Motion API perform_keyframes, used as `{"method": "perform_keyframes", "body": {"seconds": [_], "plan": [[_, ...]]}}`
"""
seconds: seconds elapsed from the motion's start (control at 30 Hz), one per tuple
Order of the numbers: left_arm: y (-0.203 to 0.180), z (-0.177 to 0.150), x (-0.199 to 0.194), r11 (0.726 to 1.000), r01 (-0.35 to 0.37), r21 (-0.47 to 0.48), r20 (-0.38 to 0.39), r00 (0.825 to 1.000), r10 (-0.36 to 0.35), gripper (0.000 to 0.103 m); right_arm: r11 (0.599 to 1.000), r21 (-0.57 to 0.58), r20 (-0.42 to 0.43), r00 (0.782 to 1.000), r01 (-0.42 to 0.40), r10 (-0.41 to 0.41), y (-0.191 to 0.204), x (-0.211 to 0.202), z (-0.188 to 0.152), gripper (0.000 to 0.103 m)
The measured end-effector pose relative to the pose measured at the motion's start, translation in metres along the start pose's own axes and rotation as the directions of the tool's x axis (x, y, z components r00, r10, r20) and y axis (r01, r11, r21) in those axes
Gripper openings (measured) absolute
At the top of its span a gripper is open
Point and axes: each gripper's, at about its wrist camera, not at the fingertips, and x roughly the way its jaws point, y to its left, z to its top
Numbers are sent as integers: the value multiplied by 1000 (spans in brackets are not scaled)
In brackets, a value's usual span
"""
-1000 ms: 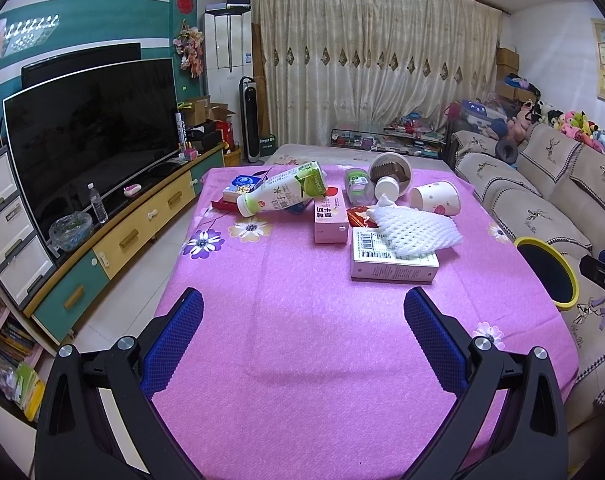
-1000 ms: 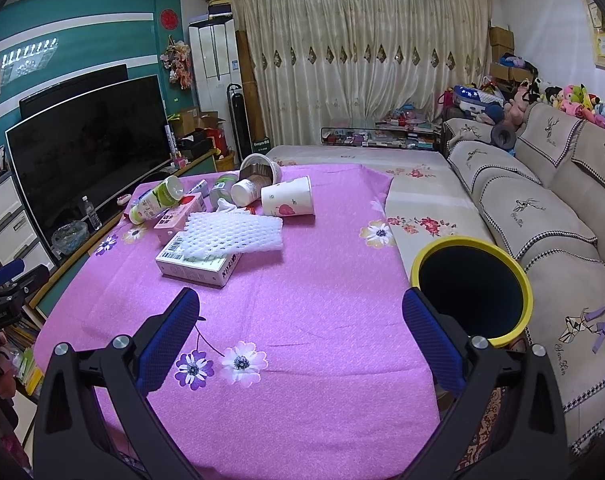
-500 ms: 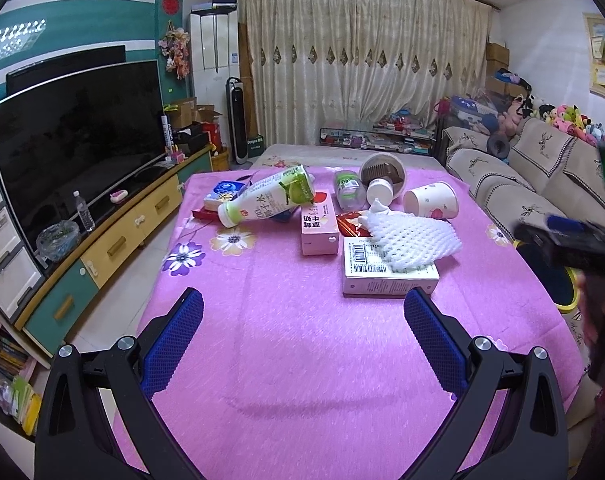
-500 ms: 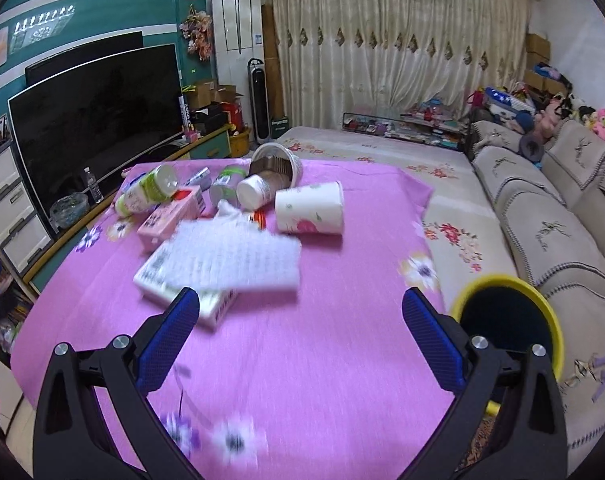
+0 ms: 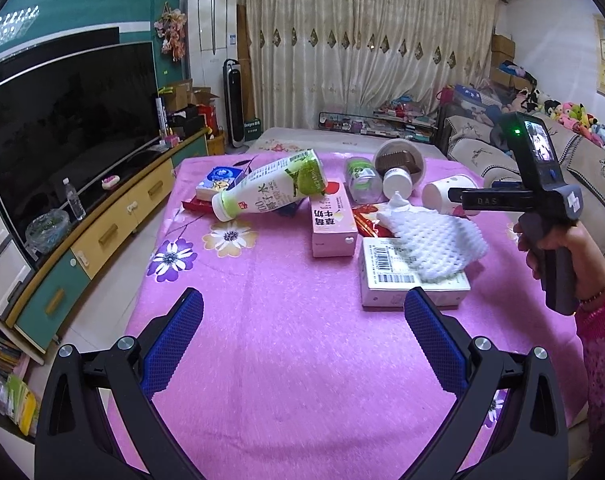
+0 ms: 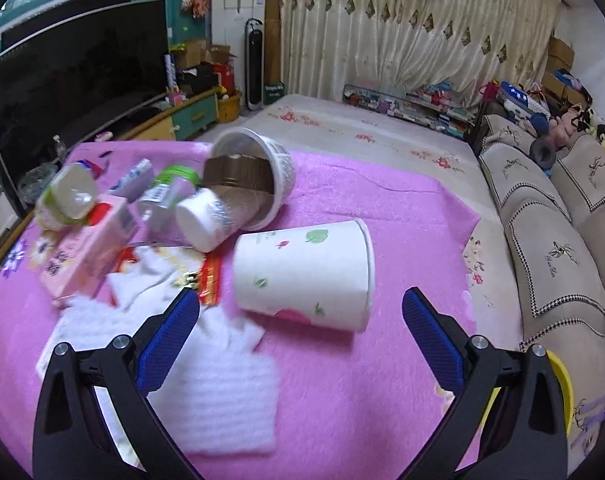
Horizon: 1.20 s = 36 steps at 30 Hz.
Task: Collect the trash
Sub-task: 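Reach the right gripper to the white paper cup and grasp it, then carry the paper cup with the right gripper over the bin and release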
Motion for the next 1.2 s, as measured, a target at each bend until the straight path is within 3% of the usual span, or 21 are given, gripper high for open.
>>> {"method": "perform_keyframes", "body": {"seconds": [0.4, 0.57, 0.6, 0.67, 0.93, 1.2], "plan": [[3, 0, 24, 1000, 18, -13, -30, 999, -18, 99, 1000, -2, -50, 999, -16, 16, -1, 33, 12, 97], [2, -1, 25, 1000, 20, -12, -36, 999, -20, 99, 1000, 1, -69, 997, 30, -30, 3, 45, 11, 96], [2, -1, 24, 1000, 20, -12, -37, 999, -20, 99, 999, 8, -67, 997, 37, -36, 3, 45, 11, 82], [2, -1, 24, 1000, 20, -12, -37, 999, -20, 99, 999, 38, -68, 997, 23, -21, -1, 43, 10, 80], [-9, -1, 19, 999, 43, 7, -28, 999, -42, 99, 997, 80, 23, 1000, 17, -19, -32, -17, -7, 80], [-39, 0, 16, 994, 96, 44, -31, 995, -94, 99, 968, 194, -10, 987, 157, -158, -131, -71, -67, 80]]}}
